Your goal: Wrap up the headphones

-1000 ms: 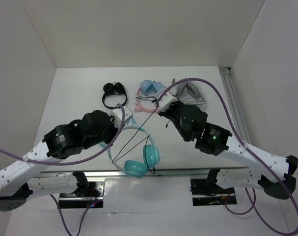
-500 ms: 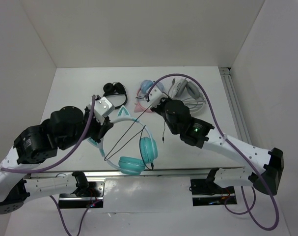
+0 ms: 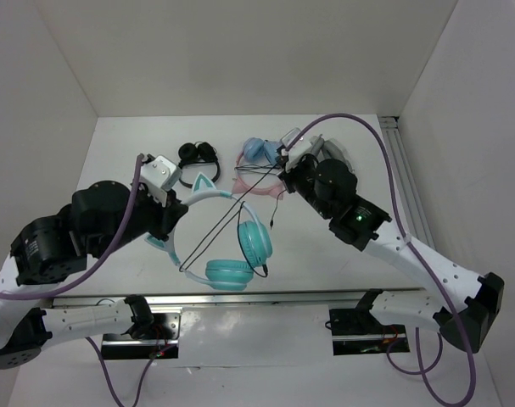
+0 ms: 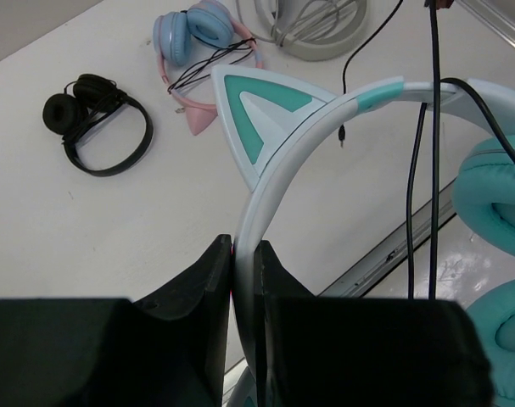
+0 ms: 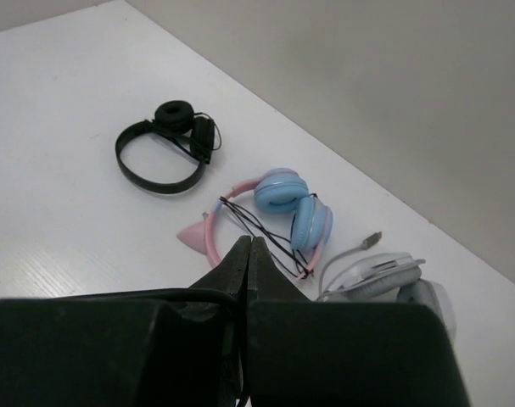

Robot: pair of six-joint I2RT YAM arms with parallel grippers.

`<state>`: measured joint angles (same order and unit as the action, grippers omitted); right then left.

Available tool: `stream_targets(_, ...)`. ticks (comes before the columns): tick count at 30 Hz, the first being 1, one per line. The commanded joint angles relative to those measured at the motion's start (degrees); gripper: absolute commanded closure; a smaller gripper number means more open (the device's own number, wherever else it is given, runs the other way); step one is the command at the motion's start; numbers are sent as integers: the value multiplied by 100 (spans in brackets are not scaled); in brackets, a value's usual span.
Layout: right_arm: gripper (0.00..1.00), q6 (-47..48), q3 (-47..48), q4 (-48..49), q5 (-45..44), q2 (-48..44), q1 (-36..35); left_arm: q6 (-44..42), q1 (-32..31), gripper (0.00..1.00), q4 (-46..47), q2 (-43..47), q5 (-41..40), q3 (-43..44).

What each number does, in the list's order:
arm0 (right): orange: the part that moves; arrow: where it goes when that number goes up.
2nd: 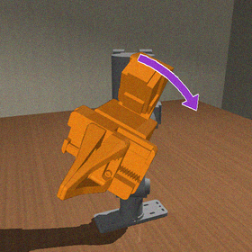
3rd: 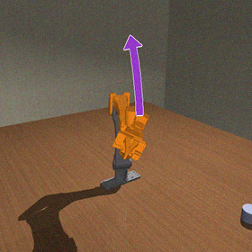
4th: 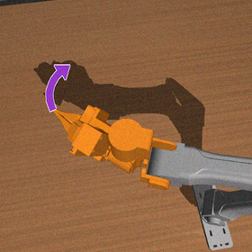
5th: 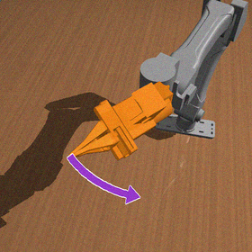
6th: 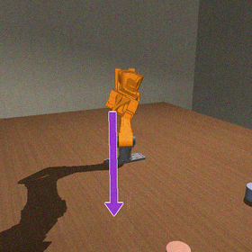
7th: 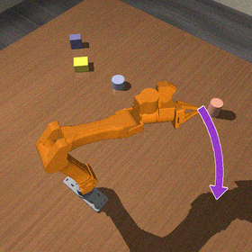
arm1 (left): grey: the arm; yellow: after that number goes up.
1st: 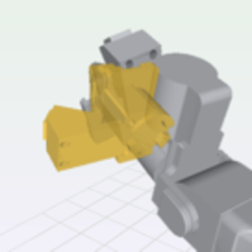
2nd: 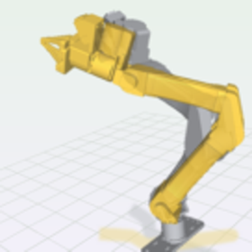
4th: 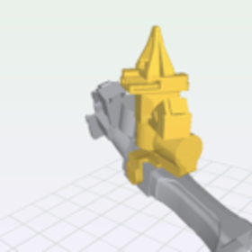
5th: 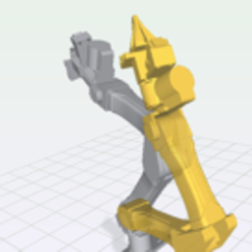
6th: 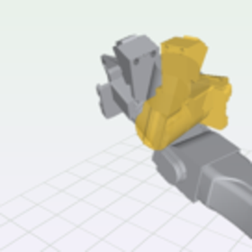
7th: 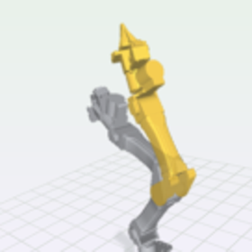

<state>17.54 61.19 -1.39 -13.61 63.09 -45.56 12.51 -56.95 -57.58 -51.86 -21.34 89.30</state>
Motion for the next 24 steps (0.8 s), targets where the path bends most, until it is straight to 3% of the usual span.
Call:
stream_targets(1,100,-399,-98,376,243,246,153,436,-36,100,475,97,139,369)
stream_targets(7,100,-655,-625,1129,947,178,319,700,-36,100,932,202,192,431)
stream_targets(12,91,-945,-1283,1843,1832,37,433,1121,-36,100,1055,88,-527,624)
stream_targets(18,89,-1331,-1522,2318,2949,476,496,1323,-36,100,1433,35,-967,624)
stream_targets(24,85,-1806,-1987,3265,3531,608,496,1544,-36,100,1496,-228,-1258,729)
